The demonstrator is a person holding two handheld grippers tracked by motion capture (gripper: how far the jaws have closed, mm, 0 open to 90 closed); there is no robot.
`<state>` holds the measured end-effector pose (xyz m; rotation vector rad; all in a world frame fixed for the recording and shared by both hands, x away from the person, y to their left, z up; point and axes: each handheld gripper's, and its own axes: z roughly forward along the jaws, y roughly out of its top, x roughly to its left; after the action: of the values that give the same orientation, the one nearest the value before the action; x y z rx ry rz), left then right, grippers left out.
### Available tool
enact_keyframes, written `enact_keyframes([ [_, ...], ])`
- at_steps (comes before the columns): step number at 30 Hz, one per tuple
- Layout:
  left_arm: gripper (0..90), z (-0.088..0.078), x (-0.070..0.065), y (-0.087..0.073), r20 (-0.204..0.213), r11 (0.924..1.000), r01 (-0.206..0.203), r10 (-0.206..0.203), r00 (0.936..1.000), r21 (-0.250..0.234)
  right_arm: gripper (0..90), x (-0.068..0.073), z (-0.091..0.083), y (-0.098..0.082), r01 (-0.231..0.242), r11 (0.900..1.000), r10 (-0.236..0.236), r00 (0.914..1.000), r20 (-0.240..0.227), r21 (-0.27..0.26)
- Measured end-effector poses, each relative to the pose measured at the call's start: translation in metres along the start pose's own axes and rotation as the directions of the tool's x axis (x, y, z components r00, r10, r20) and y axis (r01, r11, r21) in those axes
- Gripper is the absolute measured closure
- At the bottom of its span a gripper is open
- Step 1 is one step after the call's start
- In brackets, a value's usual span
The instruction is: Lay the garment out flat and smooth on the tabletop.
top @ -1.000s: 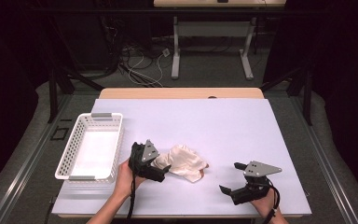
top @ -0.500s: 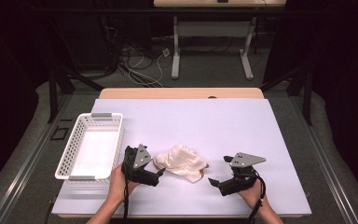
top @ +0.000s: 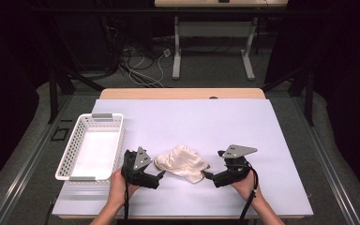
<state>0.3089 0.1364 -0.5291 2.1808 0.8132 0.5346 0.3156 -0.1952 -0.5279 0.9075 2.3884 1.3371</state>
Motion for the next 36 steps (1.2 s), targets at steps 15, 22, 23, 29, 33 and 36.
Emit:
enact_keyframes([
  [15, 16.6, 0.012, -0.008, 0.001, 0.049, 0.9985, -0.02, 0.018, 0.9987, 0.051, 24.2, 0.011, 0.025, -0.01, 0.03, 0.993, -0.029, 0.9996, -0.005, 0.11],
  [22, 28.3, 0.021, -0.015, 0.002, 0.039, 0.9938, -0.083, 0.08, 0.996, 0.074, 39.6, 0.024, 0.033, -0.008, 0.061, 0.982, -0.071, 0.9962, 0.051, 0.176],
  [23, 34.0, 0.023, -0.015, 0.001, 0.017, 0.9932, -0.078, 0.077, 0.9969, 0.086, 47.2, 0.023, 0.037, -0.007, 0.062, 0.981, -0.076, 0.9949, 0.067, 0.185],
  [29, 53.4, 0.027, -0.015, -0.003, 0.011, 0.9952, -0.064, 0.063, 0.9979, 0.075, 70.8, 0.017, 0.042, -0.007, 0.038, 0.981, -0.053, 0.9957, 0.076, 0.191],
  [33, 68.5, 0.031, -0.019, -0.003, 0.007, 0.9937, -0.086, 0.086, 0.9963, 0.072, 84.0, 0.017, 0.04, -0.007, 0.04, 0.982, -0.056, 0.9948, 0.084, 0.184],
  [36, 78.9, 0.032, -0.021, -0.003, 0.016, 0.9912, -0.108, 0.107, 0.9941, 0.076, 85.9, 0.019, 0.039, -0.006, 0.045, 0.984, -0.056, 0.9964, 0.063, 0.175],
])
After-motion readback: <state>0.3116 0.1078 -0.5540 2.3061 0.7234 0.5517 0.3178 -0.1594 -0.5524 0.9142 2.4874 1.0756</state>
